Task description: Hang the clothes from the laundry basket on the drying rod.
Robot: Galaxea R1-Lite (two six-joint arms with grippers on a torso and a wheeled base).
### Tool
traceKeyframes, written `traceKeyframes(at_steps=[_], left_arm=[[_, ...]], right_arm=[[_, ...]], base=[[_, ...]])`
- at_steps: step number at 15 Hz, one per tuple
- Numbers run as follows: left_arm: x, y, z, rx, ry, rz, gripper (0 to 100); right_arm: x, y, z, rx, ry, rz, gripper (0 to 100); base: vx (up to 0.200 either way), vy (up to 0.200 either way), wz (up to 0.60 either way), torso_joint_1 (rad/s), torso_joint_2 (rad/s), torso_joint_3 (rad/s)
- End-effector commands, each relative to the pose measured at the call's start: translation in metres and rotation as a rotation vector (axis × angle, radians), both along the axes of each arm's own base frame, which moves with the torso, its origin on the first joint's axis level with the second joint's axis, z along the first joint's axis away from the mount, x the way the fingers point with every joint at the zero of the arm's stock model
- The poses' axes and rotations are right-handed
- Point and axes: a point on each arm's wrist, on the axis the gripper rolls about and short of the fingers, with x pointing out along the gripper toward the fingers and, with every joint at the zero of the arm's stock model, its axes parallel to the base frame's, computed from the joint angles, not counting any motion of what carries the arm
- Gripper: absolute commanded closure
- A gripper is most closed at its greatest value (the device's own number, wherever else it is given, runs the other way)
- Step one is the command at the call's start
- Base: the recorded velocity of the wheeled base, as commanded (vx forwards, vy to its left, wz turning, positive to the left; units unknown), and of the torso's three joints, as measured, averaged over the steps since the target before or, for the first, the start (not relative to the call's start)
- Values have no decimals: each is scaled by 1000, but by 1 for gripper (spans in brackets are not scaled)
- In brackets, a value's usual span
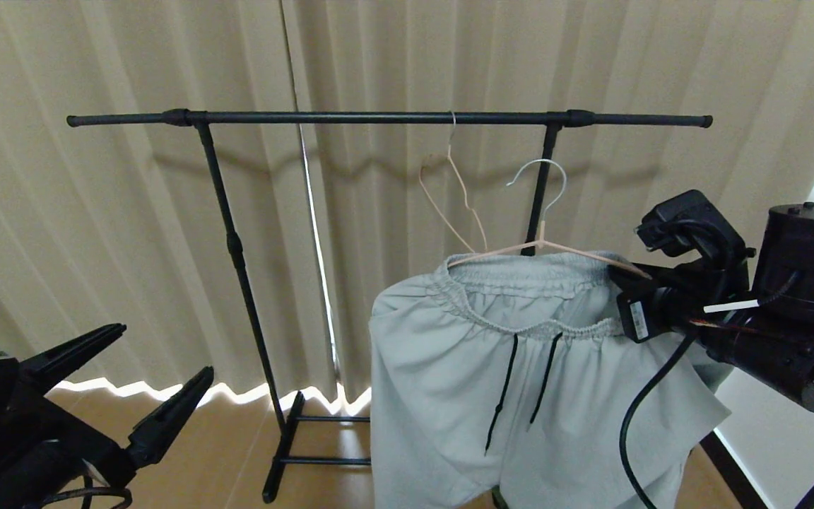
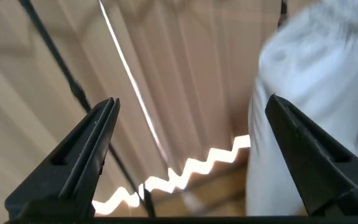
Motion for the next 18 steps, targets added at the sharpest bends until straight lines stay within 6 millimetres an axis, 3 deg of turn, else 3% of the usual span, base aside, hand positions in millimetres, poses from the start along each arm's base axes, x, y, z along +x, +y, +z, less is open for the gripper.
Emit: traceKeyframes(at_steps=[1, 9, 15, 18], left_arm=[[-11, 4, 9, -15, -52, 6, 0], [-16, 5, 12, -21, 20, -1, 0], [-16, 5, 7, -18, 44, 4, 0], [-2, 12, 2, -9, 100, 87, 0]], right_arm=[[1, -1, 1, 2, -4, -3, 100], [2, 0, 0, 1, -3, -4, 100], [19, 0, 0, -2, -7, -106, 100], [39, 7, -3, 58, -20, -225, 100]], base=[[0, 200, 0, -17, 2, 12], [0, 200, 0, 1, 5, 4], [0, 0, 0, 0, 0, 0], [0, 0, 0, 0, 0, 0]])
